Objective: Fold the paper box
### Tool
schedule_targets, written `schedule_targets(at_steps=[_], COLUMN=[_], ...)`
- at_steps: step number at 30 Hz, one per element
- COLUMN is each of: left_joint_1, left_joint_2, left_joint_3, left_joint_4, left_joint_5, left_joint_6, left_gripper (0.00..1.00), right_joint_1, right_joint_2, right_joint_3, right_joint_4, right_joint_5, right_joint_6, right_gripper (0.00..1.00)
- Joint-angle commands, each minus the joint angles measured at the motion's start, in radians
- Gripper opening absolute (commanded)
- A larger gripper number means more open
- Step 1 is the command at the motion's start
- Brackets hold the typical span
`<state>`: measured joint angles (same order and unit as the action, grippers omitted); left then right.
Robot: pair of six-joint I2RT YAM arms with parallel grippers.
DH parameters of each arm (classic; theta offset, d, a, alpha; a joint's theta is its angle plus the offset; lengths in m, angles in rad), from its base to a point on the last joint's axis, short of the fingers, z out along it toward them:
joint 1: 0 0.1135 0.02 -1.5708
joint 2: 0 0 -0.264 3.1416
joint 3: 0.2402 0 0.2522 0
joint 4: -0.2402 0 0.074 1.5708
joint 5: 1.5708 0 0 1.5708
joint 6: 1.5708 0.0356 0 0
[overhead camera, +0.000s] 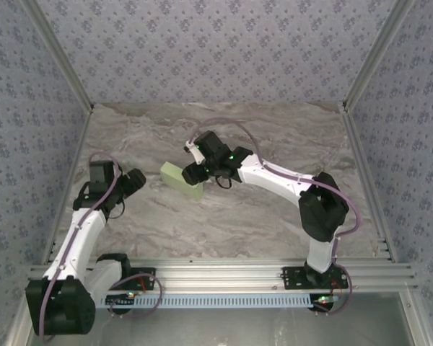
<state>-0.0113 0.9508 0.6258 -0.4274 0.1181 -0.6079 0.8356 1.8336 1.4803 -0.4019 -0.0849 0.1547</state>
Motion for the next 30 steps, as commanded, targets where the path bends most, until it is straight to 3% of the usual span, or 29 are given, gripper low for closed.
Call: schedule_targets(at_steps=[1, 4, 8, 22, 30], left_joint_1=[0.004, -0.007, -0.064, -0.113, -0.141], left_joint_2=[0.018, 0.044, 0.093, 0.213, 0.302], left_joint_3=[-0.037, -0.076, -0.033, -0.014, -0.002], left_joint_4=[0.116, 0.217, 0.206, 0.359, 0.420], left_joint_5=[0.107, 0.184, 0.163, 0.212, 0.221], left_joint_6=[-0.054, -0.059, -0.016, -0.089, -0.113], left_gripper=[0.82, 0.85, 0.89, 0.90, 0.89], right_joint_1=[-0.060, -0.111, -0.109, -0.125, -0.158], right_joint_2=[0.017, 0.005, 0.008, 0.058, 0.123], right_joint_3=[0.004, -0.025, -0.063, -0.049, -0.105], right_joint_4=[-0.059, -0.057, -0.032, -0.022, 0.029], right_joint_5=[0.036, -0.083, -0.200, -0.326, -0.381], right_joint_6=[-0.045, -0.056, -0.040, 0.009, 0.055], right_gripper=[0.54, 0.48, 0.49, 0.51, 0.37])
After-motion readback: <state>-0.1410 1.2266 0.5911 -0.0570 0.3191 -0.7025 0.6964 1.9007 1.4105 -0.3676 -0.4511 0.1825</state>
